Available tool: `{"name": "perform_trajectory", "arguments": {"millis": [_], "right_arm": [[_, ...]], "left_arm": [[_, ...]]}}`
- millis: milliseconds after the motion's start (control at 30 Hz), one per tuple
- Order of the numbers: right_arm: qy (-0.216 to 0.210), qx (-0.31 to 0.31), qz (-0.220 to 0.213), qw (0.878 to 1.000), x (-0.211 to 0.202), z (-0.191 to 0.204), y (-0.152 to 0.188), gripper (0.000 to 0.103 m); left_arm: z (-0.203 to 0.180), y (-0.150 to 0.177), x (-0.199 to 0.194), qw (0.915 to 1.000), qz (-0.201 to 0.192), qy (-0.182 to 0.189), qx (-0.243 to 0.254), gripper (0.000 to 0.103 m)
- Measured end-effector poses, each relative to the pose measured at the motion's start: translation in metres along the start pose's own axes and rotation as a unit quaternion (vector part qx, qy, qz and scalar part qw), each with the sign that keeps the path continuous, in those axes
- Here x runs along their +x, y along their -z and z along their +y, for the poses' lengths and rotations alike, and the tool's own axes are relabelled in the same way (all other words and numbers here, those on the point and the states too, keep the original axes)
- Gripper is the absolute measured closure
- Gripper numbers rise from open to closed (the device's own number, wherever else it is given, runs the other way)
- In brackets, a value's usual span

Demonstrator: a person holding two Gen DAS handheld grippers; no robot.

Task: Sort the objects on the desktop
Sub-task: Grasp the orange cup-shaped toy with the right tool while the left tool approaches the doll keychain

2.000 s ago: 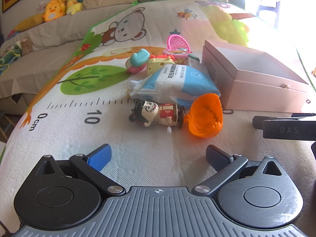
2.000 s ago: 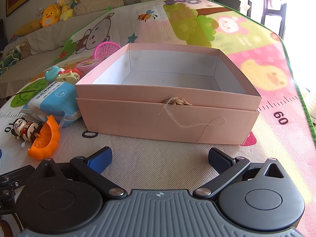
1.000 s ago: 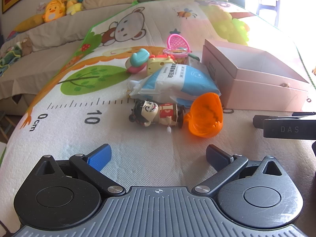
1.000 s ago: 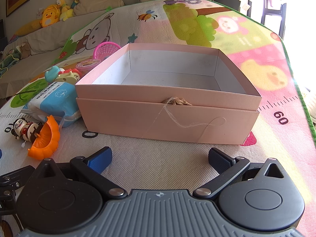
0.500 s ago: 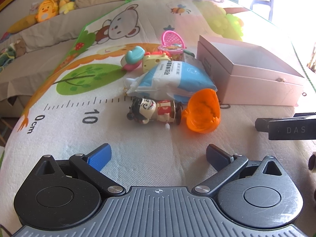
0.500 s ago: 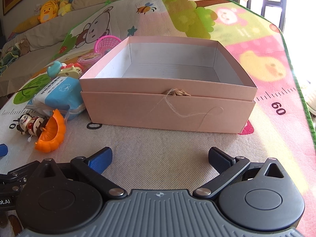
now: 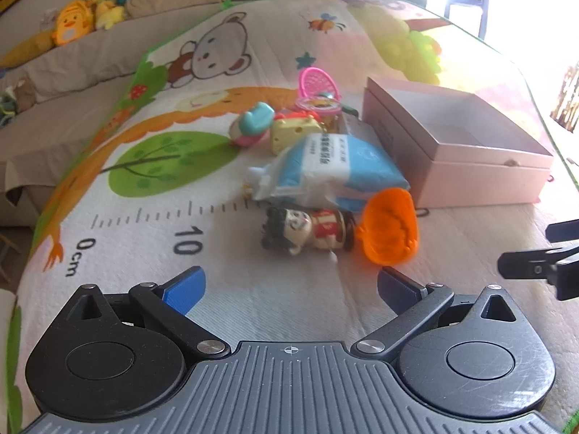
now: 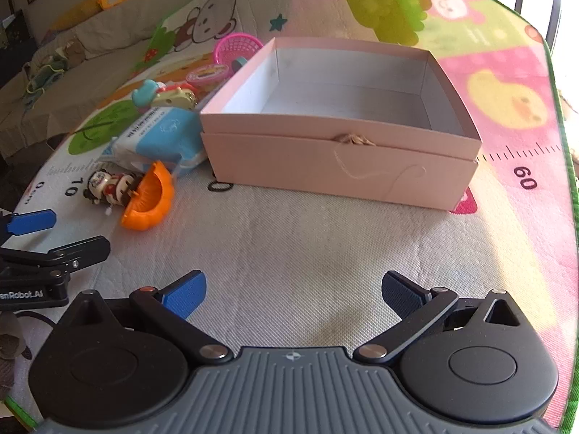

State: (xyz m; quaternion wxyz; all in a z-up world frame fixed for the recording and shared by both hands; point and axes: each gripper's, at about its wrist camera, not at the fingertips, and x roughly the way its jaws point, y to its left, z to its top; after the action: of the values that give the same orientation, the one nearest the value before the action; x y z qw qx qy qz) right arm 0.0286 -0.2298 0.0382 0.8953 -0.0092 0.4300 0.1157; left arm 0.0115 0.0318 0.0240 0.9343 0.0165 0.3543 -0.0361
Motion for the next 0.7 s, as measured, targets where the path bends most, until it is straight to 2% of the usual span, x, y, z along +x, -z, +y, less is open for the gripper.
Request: {"name": "perform_trajectory", "arguments": {"millis": [100, 200, 367, 500, 667, 700], "right_arm": [[-0.019, -0.023, -0.040, 0.999, -0.017, 0.010, -0.020, 0.000], [-0.035, -0.053, -0.058, 0.996, -0.023, 0.025, -0.032, 0.000], [-0.061, -0.119, -0.064, 0.989, -0.009, 0.063, -0.012, 0.002], [-0.038, -0.178, -0.094, 0.979, 0.004, 0.096, -0.001, 0.010], [-0.040, -0.176, -0.107, 0.978, 0.021, 0.104, -0.011, 0.020], [-0.041, -0.171, -0.103, 0.979, 0.025, 0.103, -0.013, 0.029]], "left_arm": [[0.014, -0.011, 0.008, 0.9996, 0.009, -0.018, -0.019, 0.000], [0.024, -0.015, 0.014, 0.9989, 0.016, -0.028, -0.033, 0.000], [0.037, -0.017, 0.012, 0.9977, 0.011, -0.049, -0.046, 0.000], [0.052, -0.014, 0.004, 0.9957, -0.004, -0.069, -0.061, 0.000], [0.062, -0.011, 0.000, 0.9954, -0.004, -0.055, -0.079, 0.000], [0.060, -0.010, 0.000, 0.9958, -0.003, -0.052, -0.076, 0.000]]}}
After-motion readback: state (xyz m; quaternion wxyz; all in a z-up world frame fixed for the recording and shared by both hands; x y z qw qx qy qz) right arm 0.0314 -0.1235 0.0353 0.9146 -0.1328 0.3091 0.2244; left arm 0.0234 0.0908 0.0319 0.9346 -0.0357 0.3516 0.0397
